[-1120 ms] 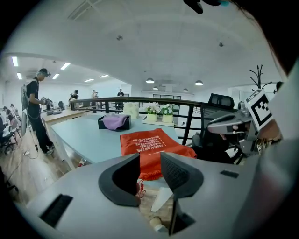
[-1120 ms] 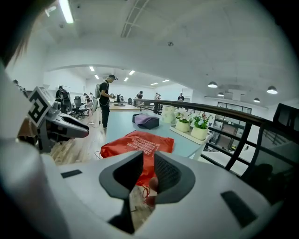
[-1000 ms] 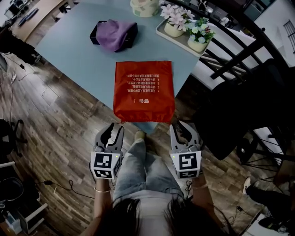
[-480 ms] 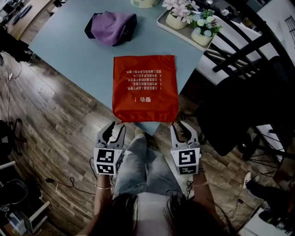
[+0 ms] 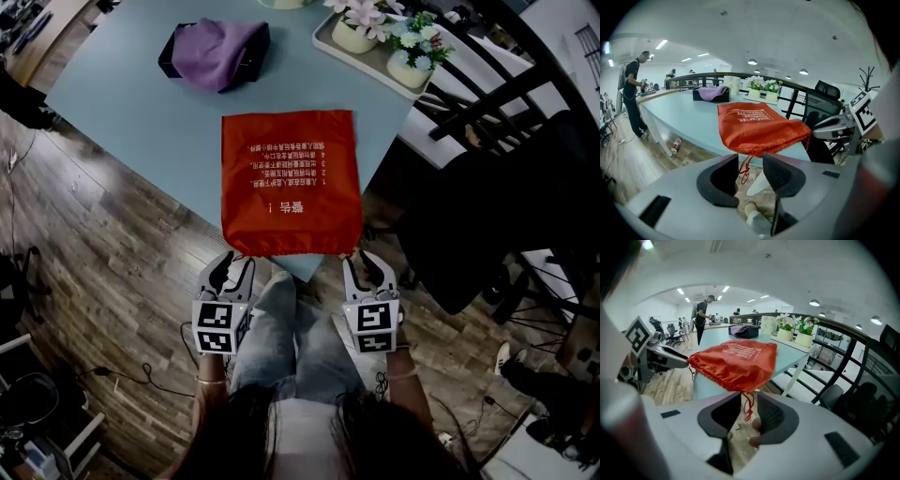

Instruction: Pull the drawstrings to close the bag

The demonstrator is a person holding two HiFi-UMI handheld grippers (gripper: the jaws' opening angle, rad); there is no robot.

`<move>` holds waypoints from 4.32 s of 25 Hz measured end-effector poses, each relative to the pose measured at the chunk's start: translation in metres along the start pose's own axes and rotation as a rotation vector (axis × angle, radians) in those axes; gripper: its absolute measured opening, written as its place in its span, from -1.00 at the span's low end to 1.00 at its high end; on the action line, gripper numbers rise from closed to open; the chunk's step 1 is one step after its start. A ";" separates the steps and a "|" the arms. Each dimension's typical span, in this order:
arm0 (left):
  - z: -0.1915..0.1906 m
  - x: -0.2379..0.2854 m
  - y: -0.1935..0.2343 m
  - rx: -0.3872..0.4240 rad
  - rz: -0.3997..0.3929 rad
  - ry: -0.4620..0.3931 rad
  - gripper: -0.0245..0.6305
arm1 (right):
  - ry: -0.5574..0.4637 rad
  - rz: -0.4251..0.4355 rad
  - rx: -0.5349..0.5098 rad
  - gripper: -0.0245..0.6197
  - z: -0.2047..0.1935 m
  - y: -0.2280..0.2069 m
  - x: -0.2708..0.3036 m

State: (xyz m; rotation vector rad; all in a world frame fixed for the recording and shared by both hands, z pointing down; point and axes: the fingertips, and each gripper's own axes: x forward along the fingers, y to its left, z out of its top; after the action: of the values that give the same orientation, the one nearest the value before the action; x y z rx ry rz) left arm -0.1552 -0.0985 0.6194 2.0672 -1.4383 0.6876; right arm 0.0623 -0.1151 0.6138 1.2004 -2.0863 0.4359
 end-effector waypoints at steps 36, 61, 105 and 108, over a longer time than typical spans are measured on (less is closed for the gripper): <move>-0.013 0.022 0.022 0.058 0.092 0.024 -0.85 | 0.064 -0.051 0.004 -0.83 -0.019 -0.007 0.045; -0.007 -0.002 0.041 0.018 0.193 0.075 -0.87 | 0.055 -0.120 0.055 -0.84 -0.012 -0.026 0.016; 0.033 -0.032 0.075 -0.079 0.248 0.009 -0.87 | -0.018 -0.167 0.183 -0.84 0.018 -0.044 -0.010; 0.036 -0.032 0.075 -0.082 0.244 -0.001 -0.87 | -0.024 -0.170 0.187 -0.84 0.020 -0.047 -0.011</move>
State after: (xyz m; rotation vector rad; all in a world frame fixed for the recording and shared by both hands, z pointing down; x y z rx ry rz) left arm -0.2320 -0.1232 0.5814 1.8487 -1.7085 0.7089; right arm 0.0985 -0.1444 0.5893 1.4851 -1.9768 0.5489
